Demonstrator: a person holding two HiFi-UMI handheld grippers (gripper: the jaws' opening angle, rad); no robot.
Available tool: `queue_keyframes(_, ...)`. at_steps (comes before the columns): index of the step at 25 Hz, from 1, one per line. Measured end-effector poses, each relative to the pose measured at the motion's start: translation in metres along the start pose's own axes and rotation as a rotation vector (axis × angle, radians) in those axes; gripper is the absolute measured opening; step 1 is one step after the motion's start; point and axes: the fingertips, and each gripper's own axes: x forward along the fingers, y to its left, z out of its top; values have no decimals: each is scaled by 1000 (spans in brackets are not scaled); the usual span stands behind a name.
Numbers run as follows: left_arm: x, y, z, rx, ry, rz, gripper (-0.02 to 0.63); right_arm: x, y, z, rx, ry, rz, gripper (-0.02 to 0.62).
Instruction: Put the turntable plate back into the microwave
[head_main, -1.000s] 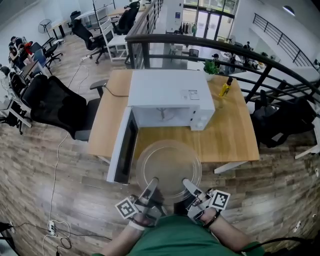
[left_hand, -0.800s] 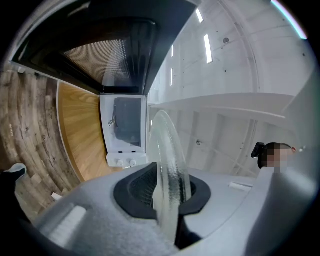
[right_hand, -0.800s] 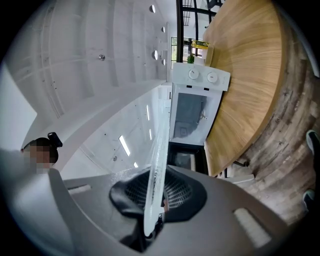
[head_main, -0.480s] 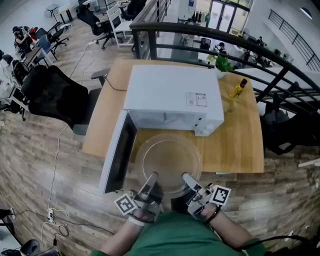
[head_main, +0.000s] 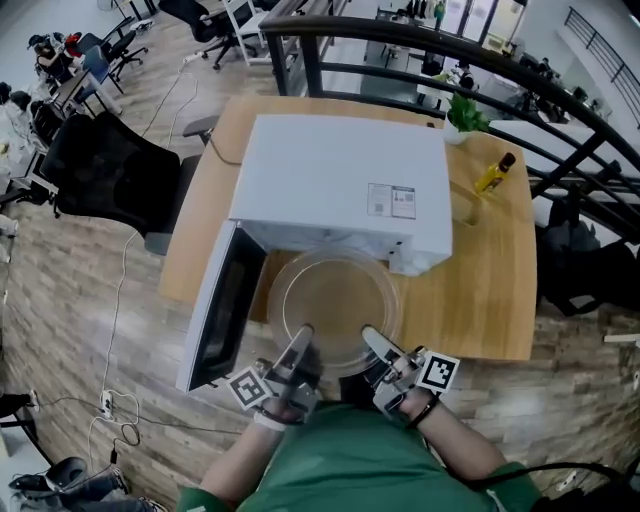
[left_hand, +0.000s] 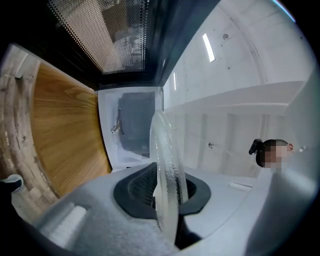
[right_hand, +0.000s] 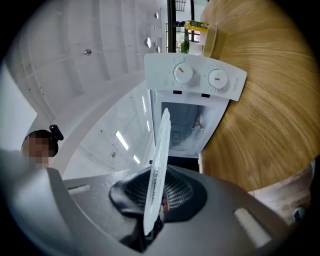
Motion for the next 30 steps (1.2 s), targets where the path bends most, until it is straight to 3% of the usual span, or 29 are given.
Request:
queue_keyframes(13,26,15,22,-2,-87,23,44,29,-18,29,32,52,3,40)
queue_keyframes(30,48,74,69,-3,-19,38,44,70,-70,43,2,-20,-76,38)
